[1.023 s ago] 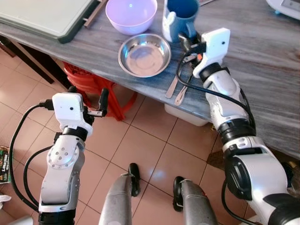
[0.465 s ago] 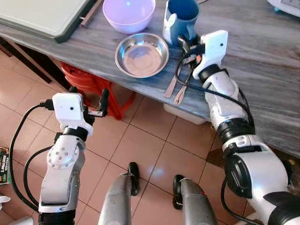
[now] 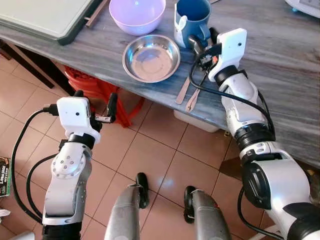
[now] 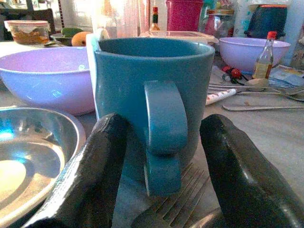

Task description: Setting the table

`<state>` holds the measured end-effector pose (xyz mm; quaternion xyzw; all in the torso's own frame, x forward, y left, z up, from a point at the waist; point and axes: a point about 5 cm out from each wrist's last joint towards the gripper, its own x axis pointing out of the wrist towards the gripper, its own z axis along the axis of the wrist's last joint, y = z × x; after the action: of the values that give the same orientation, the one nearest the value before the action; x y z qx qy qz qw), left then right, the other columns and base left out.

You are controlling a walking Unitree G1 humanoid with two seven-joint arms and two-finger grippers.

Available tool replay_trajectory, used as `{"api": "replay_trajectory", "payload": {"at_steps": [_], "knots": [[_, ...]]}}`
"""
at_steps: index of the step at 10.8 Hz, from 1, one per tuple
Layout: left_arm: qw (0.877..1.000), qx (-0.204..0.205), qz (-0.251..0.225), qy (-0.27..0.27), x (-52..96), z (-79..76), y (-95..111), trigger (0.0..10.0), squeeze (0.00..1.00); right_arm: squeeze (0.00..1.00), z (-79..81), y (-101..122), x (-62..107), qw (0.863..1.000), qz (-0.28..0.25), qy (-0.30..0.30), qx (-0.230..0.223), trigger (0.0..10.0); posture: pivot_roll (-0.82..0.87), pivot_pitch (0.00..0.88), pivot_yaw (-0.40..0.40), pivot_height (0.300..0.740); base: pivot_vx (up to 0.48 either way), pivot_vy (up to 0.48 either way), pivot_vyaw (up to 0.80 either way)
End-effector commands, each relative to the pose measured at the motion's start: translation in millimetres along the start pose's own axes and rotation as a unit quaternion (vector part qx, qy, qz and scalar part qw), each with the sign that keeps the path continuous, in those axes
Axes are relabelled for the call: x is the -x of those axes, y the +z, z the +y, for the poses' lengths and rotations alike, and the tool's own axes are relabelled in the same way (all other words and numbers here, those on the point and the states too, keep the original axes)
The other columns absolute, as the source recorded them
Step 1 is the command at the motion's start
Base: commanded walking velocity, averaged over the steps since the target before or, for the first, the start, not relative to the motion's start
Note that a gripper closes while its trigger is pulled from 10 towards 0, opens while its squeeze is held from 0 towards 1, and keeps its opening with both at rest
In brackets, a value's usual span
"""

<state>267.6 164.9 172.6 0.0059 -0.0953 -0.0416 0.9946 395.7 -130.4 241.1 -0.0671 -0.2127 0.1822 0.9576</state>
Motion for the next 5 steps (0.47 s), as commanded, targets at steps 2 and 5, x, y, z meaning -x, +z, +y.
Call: {"api": "replay_trajectory", "payload": {"at_steps": [2, 5], "knots": [[1.0, 0.001, 0.01, 0.003, 2.2, 0.1, -6, 10.0, 0.0, 0.0, 1.7, 13, -2.4, 0.999, -0.032, 0.01, 0.019, 10.0, 0.05, 0.34, 0.057, 0.74, 0.0, 0.0, 0.0], [1.0, 0.01, 0.004, 0.003, -3.2, -1.2, -7, 10.0, 0.0, 0.0, 0.2, 24, 4.0, 0.998, -0.062, -0.001, 0.024, 10.0, 0.04, 0.323, 0.051, 0.74, 0.0, 0.0, 0.0]]}}
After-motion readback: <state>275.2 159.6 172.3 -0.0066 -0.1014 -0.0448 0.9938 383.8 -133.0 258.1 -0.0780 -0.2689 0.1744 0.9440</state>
